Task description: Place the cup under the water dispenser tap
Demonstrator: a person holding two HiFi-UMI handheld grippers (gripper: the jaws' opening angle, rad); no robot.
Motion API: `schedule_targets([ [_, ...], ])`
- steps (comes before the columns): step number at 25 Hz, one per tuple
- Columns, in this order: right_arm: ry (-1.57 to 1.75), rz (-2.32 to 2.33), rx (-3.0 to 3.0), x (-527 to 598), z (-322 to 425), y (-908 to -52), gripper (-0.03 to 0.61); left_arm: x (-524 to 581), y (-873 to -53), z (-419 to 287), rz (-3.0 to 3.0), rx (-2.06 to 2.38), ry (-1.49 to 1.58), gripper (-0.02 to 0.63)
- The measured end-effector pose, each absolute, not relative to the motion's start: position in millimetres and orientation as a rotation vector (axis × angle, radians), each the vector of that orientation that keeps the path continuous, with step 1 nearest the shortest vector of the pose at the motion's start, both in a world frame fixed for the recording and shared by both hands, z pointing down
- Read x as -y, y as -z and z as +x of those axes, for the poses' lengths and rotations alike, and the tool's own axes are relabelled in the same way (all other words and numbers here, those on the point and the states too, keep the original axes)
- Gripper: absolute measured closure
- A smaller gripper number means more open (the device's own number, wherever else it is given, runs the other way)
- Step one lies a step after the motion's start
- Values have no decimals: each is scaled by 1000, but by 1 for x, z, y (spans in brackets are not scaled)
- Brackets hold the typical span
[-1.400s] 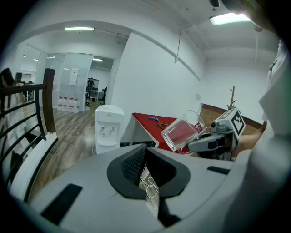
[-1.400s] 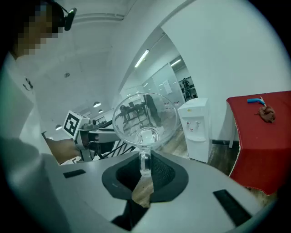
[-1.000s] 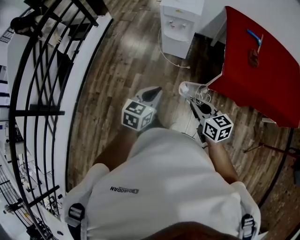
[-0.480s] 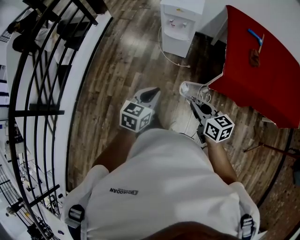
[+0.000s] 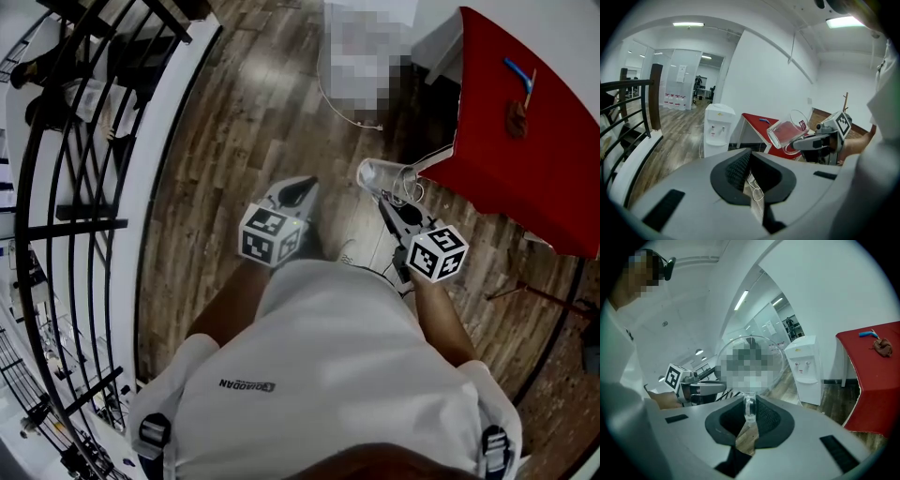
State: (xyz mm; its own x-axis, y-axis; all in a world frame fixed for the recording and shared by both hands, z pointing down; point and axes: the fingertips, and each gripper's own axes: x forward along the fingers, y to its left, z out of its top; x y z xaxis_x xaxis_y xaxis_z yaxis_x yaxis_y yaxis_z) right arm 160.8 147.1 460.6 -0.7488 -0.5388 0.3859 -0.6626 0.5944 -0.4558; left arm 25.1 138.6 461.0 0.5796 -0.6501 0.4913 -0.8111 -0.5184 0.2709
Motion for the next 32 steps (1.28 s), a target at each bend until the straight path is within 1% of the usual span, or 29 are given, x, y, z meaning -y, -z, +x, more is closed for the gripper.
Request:
schedule_targets([
  [8,-844,1000,2593,-93,126,-457,535,-81,-462,-20,2333,1181,-431,617],
  [20,-823,1151,2550,-18,65,-448,535,3,-448,-74,2476,1039,-470,617],
  [25,-840,1193,2509,-1,49,-452,535,19,-459,-100,2447,1017,-490,617],
  [32,-880,1186,2450,20,38,-471,535,31,-477,-117,2398,1006,-500,617],
])
